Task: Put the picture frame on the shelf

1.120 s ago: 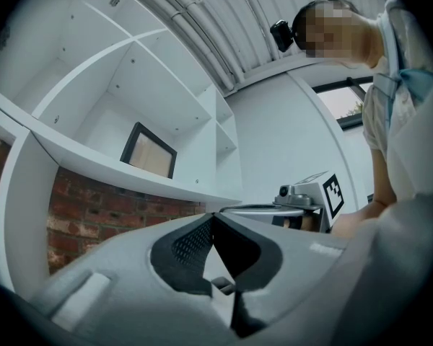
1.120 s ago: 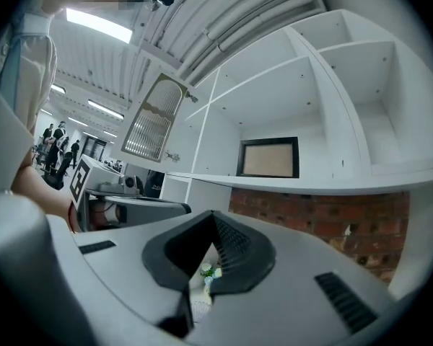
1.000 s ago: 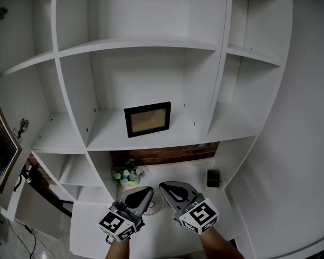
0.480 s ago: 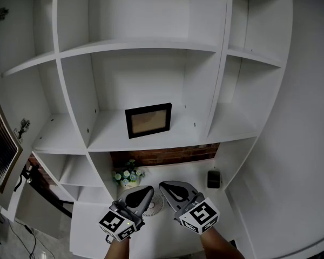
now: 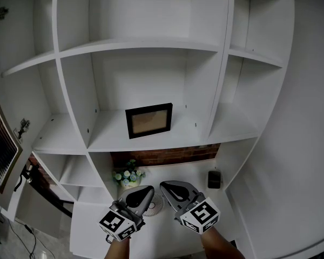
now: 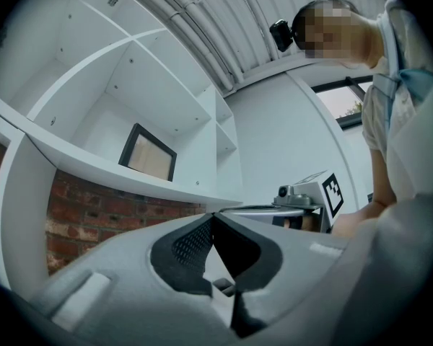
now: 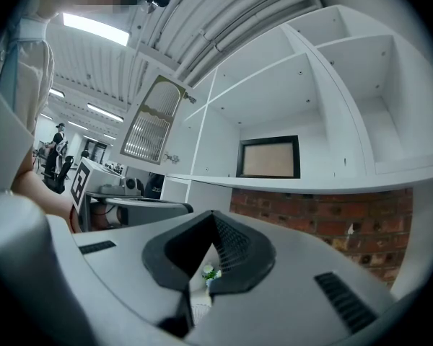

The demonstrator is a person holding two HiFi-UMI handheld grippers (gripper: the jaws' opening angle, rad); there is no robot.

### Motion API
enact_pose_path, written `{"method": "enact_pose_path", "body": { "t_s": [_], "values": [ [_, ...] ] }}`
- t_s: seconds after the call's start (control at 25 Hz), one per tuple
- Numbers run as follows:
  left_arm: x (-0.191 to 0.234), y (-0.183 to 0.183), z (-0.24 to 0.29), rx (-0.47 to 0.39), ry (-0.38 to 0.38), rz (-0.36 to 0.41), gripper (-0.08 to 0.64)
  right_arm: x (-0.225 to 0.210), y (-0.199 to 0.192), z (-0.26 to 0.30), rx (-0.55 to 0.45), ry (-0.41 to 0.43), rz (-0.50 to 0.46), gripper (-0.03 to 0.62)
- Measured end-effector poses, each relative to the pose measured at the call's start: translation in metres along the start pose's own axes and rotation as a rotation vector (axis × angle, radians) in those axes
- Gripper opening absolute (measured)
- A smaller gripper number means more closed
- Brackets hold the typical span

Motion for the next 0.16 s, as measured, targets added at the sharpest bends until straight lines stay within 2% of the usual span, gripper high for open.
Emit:
{"method": "enact_pose_path", "body": {
  "t_s": [0.16],
  "values": [
    [0.0008,0.0001,0.0004,-0.001,0.001,0.0,0.009,-0.0012,-0.0002,0.0003,-0.002,-0.004,0.004,0.014]
  ]
}}
Point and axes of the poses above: the fingertips, and each gripper's own axes: z forward along the fingers, x to its left, y out of its top, the point moved 3 cm from there along -z, backward along the fingers
